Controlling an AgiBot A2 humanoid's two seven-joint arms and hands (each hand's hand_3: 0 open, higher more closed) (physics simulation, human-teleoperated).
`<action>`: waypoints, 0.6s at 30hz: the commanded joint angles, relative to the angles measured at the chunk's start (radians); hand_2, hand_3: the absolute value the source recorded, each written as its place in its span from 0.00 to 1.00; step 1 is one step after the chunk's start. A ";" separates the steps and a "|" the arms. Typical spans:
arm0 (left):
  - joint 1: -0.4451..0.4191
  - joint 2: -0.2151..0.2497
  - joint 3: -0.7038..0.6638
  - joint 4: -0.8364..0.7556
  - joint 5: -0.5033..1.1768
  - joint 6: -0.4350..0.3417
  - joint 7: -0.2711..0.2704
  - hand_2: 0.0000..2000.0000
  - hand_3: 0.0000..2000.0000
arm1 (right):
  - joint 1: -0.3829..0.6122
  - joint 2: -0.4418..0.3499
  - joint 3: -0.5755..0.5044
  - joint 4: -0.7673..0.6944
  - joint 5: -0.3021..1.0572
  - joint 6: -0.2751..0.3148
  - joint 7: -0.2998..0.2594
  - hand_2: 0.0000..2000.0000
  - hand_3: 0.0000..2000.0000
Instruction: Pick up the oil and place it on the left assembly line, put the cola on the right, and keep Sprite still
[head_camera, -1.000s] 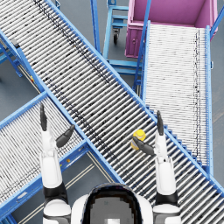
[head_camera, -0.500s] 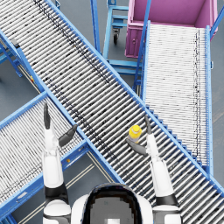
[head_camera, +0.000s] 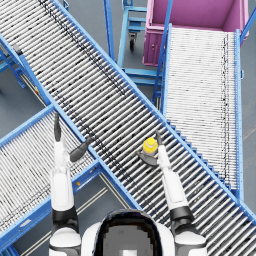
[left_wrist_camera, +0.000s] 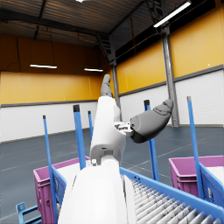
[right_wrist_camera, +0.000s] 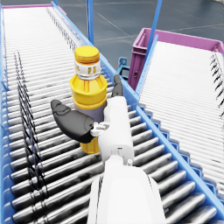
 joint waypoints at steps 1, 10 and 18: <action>0.012 0.000 -0.014 0.021 0.000 0.000 0.000 0.00 0.00 | 0.087 -0.035 0.020 -0.165 0.000 0.000 0.000 0.00 0.00; 0.002 0.006 -0.022 -0.010 0.000 0.000 0.000 0.00 0.00 | 0.074 -0.046 -0.002 -0.024 0.001 0.030 -0.007 1.00 1.00; -0.099 0.009 0.092 -0.099 0.000 0.000 0.000 0.00 0.00 | 0.173 -0.118 -0.070 0.503 0.000 0.123 -0.002 1.00 1.00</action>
